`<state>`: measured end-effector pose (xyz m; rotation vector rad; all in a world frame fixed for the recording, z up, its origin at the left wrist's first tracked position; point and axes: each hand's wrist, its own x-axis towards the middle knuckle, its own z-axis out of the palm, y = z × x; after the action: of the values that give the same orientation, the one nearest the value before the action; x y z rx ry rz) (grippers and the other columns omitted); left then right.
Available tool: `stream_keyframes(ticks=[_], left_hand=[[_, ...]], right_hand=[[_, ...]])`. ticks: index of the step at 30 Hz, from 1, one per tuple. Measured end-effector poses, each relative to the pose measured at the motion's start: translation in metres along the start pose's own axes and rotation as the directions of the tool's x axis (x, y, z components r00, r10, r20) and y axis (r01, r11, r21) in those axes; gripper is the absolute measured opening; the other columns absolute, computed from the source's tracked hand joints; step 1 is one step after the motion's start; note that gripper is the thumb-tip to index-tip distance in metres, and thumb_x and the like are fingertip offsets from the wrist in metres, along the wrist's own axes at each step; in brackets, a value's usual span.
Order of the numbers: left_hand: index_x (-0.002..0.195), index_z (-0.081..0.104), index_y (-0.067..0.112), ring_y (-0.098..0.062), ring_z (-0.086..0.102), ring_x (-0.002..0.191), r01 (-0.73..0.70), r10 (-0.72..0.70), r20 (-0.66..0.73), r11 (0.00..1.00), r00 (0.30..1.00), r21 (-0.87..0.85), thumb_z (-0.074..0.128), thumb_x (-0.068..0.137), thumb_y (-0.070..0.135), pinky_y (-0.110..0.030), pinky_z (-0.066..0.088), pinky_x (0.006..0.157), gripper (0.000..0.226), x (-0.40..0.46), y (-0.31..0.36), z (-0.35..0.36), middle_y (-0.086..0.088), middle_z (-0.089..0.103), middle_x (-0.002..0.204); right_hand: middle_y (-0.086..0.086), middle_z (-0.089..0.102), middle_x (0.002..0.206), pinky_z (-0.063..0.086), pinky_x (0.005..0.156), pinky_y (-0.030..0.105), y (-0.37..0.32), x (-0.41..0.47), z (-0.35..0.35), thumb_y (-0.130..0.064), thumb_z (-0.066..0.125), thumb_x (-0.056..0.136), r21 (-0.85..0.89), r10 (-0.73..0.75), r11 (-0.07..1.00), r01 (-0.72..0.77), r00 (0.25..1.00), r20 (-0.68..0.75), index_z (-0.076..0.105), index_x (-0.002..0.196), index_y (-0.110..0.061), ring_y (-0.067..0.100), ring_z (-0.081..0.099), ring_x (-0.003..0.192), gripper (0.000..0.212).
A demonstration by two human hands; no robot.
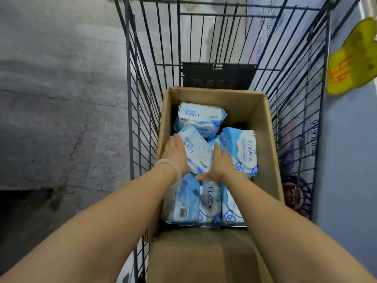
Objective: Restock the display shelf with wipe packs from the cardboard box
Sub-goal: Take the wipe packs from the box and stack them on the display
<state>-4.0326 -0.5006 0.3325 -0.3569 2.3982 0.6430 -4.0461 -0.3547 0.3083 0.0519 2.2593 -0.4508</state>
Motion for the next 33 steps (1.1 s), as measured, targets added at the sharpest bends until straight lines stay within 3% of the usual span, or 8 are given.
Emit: stream_keyframes(ticks=[3, 8, 13, 19, 24, 28, 31, 33], left_hand=[[0.151, -0.010, 0.007, -0.028, 0.007, 0.148, 0.056, -0.055, 0.023, 0.996, 0.998, -0.074, 0.079, 0.074, 0.023, -0.035, 0.015, 0.120, 0.118, 0.019, -0.002, 0.001, -0.013, -0.004, 0.160], [0.142, 0.024, 0.012, -0.023, 0.046, 0.126, 0.135, -0.140, -0.003, 0.961, 0.990, -0.241, 0.085, 0.052, 0.034, -0.041, 0.043, 0.105, 0.111, 0.053, -0.006, 0.016, -0.009, 0.039, 0.144], [0.143, 0.021, 0.010, -0.028, 0.044, 0.129, 0.183, -0.192, 0.013, 0.909, 0.981, -0.375, 0.079, 0.067, 0.015, -0.043, 0.041, 0.106, 0.096, 0.060, -0.004, 0.016, -0.011, 0.041, 0.140], [0.115, 0.048, 0.004, -0.029, 0.060, 0.105, 0.084, -0.095, -0.033, 0.966, 0.995, -0.245, 0.070, 0.064, 0.017, -0.043, 0.055, 0.087, 0.057, 0.051, -0.003, 0.006, -0.010, 0.060, 0.111], [0.127, 0.042, 0.013, -0.031, 0.048, 0.118, -0.016, 0.010, -0.057, 0.995, 0.998, -0.096, 0.080, 0.064, 0.022, -0.046, 0.047, 0.097, 0.074, 0.026, 0.016, -0.015, -0.010, 0.050, 0.126], [0.131, 0.042, 0.011, -0.029, 0.047, 0.123, -0.016, 0.022, 0.109, 0.998, 0.994, -0.058, 0.085, 0.065, 0.028, -0.036, 0.044, 0.098, 0.080, 0.014, 0.019, -0.005, -0.008, 0.050, 0.131], [0.131, 0.042, 0.011, -0.029, 0.049, 0.124, 0.042, -0.016, 0.257, 0.994, 0.966, -0.097, 0.083, 0.067, 0.041, -0.039, 0.044, 0.102, 0.083, 0.012, 0.012, 0.030, -0.010, 0.049, 0.136], [0.135, 0.037, 0.012, -0.030, 0.042, 0.129, 0.056, -0.017, 0.255, 0.988, 0.967, -0.144, 0.086, 0.061, 0.043, -0.041, 0.039, 0.107, 0.094, 0.013, 0.012, 0.047, -0.012, 0.041, 0.140]], right_hand=[[0.016, 0.000, 0.159, 0.020, 0.118, 0.049, 0.003, 0.010, 0.016, -0.045, 0.084, 0.064, 0.051, 0.032, 0.998, -0.033, 0.999, 0.019, -0.017, 0.151, -0.016, 0.036, 0.007, 0.147, 0.137], [0.014, 0.007, 0.156, 0.026, 0.114, 0.046, 0.009, 0.023, 0.033, -0.043, 0.086, 0.063, 0.126, 0.039, 0.992, -0.030, 0.997, -0.073, -0.010, 0.152, -0.016, 0.036, 0.015, 0.143, 0.133], [0.013, 0.032, 0.141, 0.037, 0.105, 0.040, 0.010, 0.032, 0.034, -0.029, 0.088, 0.062, 0.230, 0.039, 0.973, 0.003, 0.983, -0.178, 0.022, 0.145, -0.010, 0.032, 0.037, 0.130, 0.107], [0.011, 0.046, 0.130, 0.041, 0.093, 0.033, 0.016, 0.017, 0.010, -0.023, 0.085, 0.064, 0.257, -0.001, 0.965, 0.057, 0.977, -0.212, 0.040, 0.131, -0.006, 0.028, 0.047, 0.120, 0.083], [0.009, 0.052, 0.131, 0.043, 0.088, 0.030, 0.027, -0.015, -0.031, -0.027, 0.085, 0.064, 0.284, -0.008, 0.957, 0.052, 0.988, -0.153, 0.038, 0.138, -0.012, 0.026, 0.053, 0.116, 0.089], [0.009, 0.048, 0.133, 0.039, 0.082, 0.026, 0.054, -0.022, -0.054, -0.030, 0.084, 0.068, 0.314, 0.062, 0.948, -0.053, 0.998, -0.016, 0.041, 0.136, -0.013, 0.021, 0.049, 0.106, 0.082], [0.013, 0.043, 0.141, 0.040, 0.085, 0.027, 0.077, -0.019, -0.036, -0.023, 0.082, 0.072, 0.533, 0.200, 0.835, -0.138, 0.978, -0.060, 0.037, 0.140, -0.007, 0.028, 0.049, 0.121, 0.083], [0.009, 0.042, 0.144, 0.044, 0.097, 0.033, 0.086, -0.023, -0.009, -0.034, 0.089, 0.060, 0.763, 0.296, 0.630, -0.141, 0.953, -0.069, 0.034, 0.143, -0.007, 0.028, 0.048, 0.127, 0.103]])
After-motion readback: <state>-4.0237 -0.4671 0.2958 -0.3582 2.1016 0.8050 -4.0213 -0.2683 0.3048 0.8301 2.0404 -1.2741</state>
